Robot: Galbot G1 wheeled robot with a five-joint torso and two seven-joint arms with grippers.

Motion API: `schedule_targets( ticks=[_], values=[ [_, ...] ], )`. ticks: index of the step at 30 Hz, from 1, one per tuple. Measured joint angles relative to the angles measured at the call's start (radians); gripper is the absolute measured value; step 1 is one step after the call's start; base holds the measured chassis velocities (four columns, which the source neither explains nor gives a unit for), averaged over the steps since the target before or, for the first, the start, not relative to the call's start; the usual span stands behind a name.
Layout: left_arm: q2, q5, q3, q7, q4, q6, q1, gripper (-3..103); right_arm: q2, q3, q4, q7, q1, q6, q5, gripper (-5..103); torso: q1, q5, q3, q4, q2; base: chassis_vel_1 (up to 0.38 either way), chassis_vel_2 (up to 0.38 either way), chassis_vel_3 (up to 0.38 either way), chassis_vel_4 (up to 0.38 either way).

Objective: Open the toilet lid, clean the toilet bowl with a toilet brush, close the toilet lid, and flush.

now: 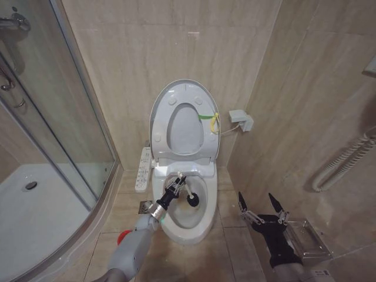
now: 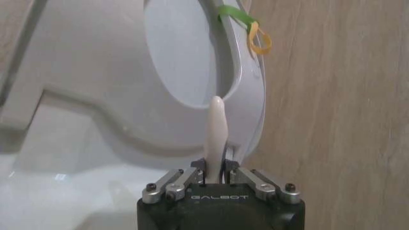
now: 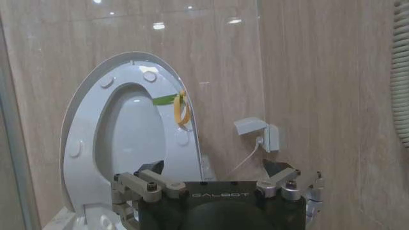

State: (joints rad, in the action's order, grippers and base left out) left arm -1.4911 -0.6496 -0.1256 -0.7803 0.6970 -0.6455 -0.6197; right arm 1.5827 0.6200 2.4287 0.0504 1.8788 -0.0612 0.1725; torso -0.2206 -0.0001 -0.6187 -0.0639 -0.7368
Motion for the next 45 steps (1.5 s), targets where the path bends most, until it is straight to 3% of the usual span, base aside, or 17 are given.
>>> schedule_targets(
  ticks=[6, 16, 24, 31, 39, 45],
  values=[
    [-0.021, -0.017, -0.001, 0.012, 0.017, -0.001, 0.034, 18, 0.0, 0.0, 0.0, 0.0, 0.0, 0.0, 0.0, 100, 0.0, 0.0001, 0.0, -0.0008, 0.0, 0.0, 0.0, 0.0, 0.0],
    [-0.023, 0.008, 0.0, 0.008, -0.006, -0.005, -0.022, 18, 0.0, 0.0, 0.0, 0.0, 0.0, 0.0, 0.0, 100, 0.0, 0.0001, 0.0, 0.0006, 0.0, 0.0, 0.0, 0.0, 0.0],
    [-0.043, -0.017, 0.003, 0.018, 0.023, -0.005, 0.018, 18, 0.0, 0.0, 0.0, 0.0, 0.0, 0.0, 0.0, 100, 0.0, 0.0002, 0.0, -0.0008, 0.0, 0.0, 0.0, 0.0, 0.0],
    [-0.033, 0.011, 0.0, 0.01, 0.0, -0.006, -0.034, 18, 0.0, 0.0, 0.0, 0.0, 0.0, 0.0, 0.0, 100, 0.0, 0.0002, 0.0, 0.0006, 0.0, 0.0, 0.0, 0.0, 0.0],
    [-0.029, -0.032, 0.001, 0.016, 0.043, -0.002, -0.002, 18, 0.0, 0.0, 0.0, 0.0, 0.0, 0.0, 0.0, 100, 0.0, -0.0001, 0.0, -0.0008, 0.0, 0.0, 0.0, 0.0, 0.0],
    [-0.036, -0.035, 0.006, 0.016, 0.038, 0.002, -0.026, 18, 0.0, 0.0, 0.0, 0.0, 0.0, 0.0, 0.0, 100, 0.0, 0.0001, 0.0, 0.0002, 0.0, 0.0, 0.0, 0.0, 0.0]
  ],
)
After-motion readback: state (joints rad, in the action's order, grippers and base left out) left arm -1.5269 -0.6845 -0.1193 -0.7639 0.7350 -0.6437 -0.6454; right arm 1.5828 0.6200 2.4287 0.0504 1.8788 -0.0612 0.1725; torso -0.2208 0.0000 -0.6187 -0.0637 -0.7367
